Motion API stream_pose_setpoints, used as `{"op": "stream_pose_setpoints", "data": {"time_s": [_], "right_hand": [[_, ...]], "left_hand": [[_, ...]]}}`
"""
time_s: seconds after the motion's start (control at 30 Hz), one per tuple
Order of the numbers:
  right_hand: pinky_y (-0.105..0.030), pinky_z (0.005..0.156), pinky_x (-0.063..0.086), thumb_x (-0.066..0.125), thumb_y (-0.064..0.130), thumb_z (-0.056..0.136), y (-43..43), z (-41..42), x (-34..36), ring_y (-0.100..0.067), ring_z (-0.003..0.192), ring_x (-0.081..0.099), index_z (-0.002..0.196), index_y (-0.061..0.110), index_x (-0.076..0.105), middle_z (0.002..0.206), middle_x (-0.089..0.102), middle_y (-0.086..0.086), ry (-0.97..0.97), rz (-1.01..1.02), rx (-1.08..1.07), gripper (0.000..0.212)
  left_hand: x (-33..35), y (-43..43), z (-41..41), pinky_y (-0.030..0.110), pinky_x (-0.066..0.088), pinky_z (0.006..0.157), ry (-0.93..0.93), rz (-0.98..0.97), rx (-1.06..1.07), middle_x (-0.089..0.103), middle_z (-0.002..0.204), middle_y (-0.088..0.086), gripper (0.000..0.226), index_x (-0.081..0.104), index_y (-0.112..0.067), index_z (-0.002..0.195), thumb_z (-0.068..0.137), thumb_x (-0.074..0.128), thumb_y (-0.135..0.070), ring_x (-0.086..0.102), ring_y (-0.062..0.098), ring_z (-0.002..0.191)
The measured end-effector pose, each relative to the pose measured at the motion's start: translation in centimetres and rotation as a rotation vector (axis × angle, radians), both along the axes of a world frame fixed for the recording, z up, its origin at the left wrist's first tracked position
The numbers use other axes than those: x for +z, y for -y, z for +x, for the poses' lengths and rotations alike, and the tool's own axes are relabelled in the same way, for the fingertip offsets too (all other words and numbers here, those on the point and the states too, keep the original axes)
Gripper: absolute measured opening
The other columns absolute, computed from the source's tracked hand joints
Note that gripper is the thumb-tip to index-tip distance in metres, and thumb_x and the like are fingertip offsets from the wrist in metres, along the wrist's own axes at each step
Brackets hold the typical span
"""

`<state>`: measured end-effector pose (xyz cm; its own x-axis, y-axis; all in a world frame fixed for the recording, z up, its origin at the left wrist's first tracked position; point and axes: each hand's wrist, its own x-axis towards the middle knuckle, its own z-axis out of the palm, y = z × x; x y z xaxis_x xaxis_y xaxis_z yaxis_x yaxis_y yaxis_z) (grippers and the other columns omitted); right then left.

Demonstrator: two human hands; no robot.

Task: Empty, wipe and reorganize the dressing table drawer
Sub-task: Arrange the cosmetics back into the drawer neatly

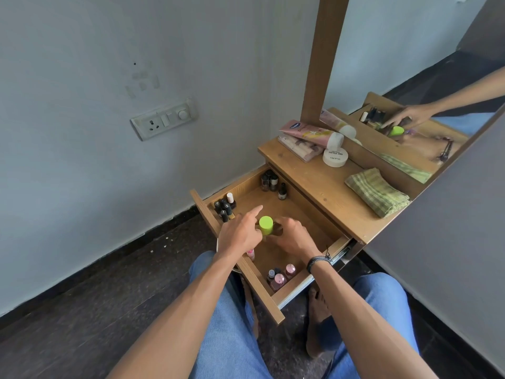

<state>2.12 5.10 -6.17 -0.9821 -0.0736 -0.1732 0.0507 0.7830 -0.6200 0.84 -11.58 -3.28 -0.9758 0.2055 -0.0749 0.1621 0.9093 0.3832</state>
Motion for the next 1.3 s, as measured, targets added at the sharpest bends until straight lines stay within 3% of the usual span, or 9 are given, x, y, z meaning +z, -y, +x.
{"op": "stream_pose_setpoints", "data": {"time_s": [0.13, 0.27, 0.43, 0.53, 0.7, 0.87, 0.97, 1.13, 1.3], "right_hand": [[-0.037, 0.078, 0.057, 0.083, 0.043, 0.076, -0.3, -0.1, -0.1, -0.016, 0.092, 0.066, 0.117, 0.023, 0.069, 0.106, 0.071, 0.002, 0.02, -0.008, -0.074, 0.048], [-0.035, 0.08, 0.057, 0.079, 0.037, 0.084, -1.4, 0.4, 0.0, -0.02, 0.095, 0.067, 0.125, 0.018, 0.066, 0.109, 0.072, -0.003, 0.003, -0.01, -0.271, 0.047], [-0.039, 0.086, 0.055, 0.074, 0.035, 0.09, -1.7, 0.8, -0.1, -0.028, 0.103, 0.068, 0.133, 0.015, 0.059, 0.115, 0.07, -0.009, 0.03, -0.038, -0.411, 0.05], [-0.04, 0.089, 0.055, 0.074, 0.034, 0.09, -1.7, 0.6, -0.4, -0.029, 0.107, 0.067, 0.136, 0.015, 0.058, 0.118, 0.07, -0.01, 0.055, -0.078, -0.437, 0.052], [-0.04, 0.098, 0.048, 0.067, 0.026, 0.095, -2.1, 0.1, -0.4, -0.032, 0.115, 0.064, 0.139, 0.013, 0.055, 0.121, 0.068, -0.012, 0.091, -0.113, -0.543, 0.047], [-0.04, 0.1, 0.043, 0.057, 0.021, 0.097, -2.0, -0.3, -1.3, -0.036, 0.112, 0.063, 0.115, 0.006, 0.063, 0.113, 0.068, -0.016, 0.118, -0.103, -0.639, 0.024], [-0.039, 0.096, 0.046, 0.058, 0.03, 0.096, -1.9, -0.3, -1.6, -0.035, 0.103, 0.066, 0.104, 0.005, 0.066, 0.103, 0.07, -0.014, 0.131, -0.093, -0.619, 0.027], [-0.04, 0.094, 0.05, 0.056, 0.036, 0.096, -1.9, -0.4, -1.6, -0.034, 0.1, 0.066, 0.106, 0.005, 0.064, 0.102, 0.069, -0.014, 0.162, -0.069, -0.589, 0.034], [-0.039, 0.102, 0.041, 0.051, 0.029, 0.101, -2.0, -0.3, -1.4, -0.035, 0.117, 0.059, 0.12, 0.004, 0.061, 0.119, 0.065, -0.016, 0.177, -0.089, -0.599, 0.033]], "left_hand": [[0.3, -0.1, 0.1, 0.029, 0.048, 0.078, 0.008, 0.037, 0.039, 0.07, 0.124, -0.014, 0.073, 0.033, -0.034, 0.156, 0.089, 0.052, -0.011, 0.07, 0.016, 0.098], [0.1, -0.2, 0.0, 0.034, 0.052, 0.084, 0.016, 0.037, 0.085, 0.072, 0.118, -0.018, 0.071, 0.037, -0.031, 0.154, 0.087, 0.05, -0.01, 0.07, 0.014, 0.096], [0.2, -0.3, 0.0, 0.028, 0.054, 0.07, 0.02, 0.007, 0.071, 0.074, 0.108, -0.017, 0.061, 0.046, -0.029, 0.149, 0.091, 0.054, -0.012, 0.071, 0.01, 0.079], [-0.1, -0.3, 0.0, 0.023, 0.045, 0.059, 0.039, -0.017, 0.077, 0.076, 0.093, -0.013, 0.056, 0.048, -0.028, 0.147, 0.093, 0.053, -0.015, 0.065, 0.003, 0.062], [-0.3, -0.3, 0.1, 0.027, 0.048, 0.061, 0.045, -0.04, 0.081, 0.069, 0.064, -0.008, 0.052, 0.051, -0.029, 0.143, 0.092, 0.051, -0.019, 0.065, 0.006, 0.055], [-0.4, -0.3, 0.2, 0.026, 0.042, 0.063, 0.04, -0.053, 0.082, 0.07, 0.067, -0.007, 0.05, 0.052, -0.029, 0.142, 0.093, 0.051, -0.021, 0.066, 0.008, 0.061], [-0.6, -0.3, 0.2, 0.024, 0.039, 0.057, 0.042, -0.051, 0.079, 0.071, 0.067, -0.007, 0.048, 0.053, -0.029, 0.141, 0.094, 0.053, -0.023, 0.065, 0.005, 0.059], [-0.5, -0.2, 0.0, 0.024, 0.039, 0.054, 0.05, -0.061, 0.081, 0.073, 0.071, -0.007, 0.043, 0.056, -0.029, 0.137, 0.095, 0.053, -0.025, 0.064, 0.004, 0.058], [-0.7, -0.3, -0.1, 0.023, 0.036, 0.051, 0.053, -0.073, 0.085, 0.073, 0.069, -0.007, 0.04, 0.057, -0.03, 0.135, 0.095, 0.053, -0.026, 0.064, 0.003, 0.056]]}}
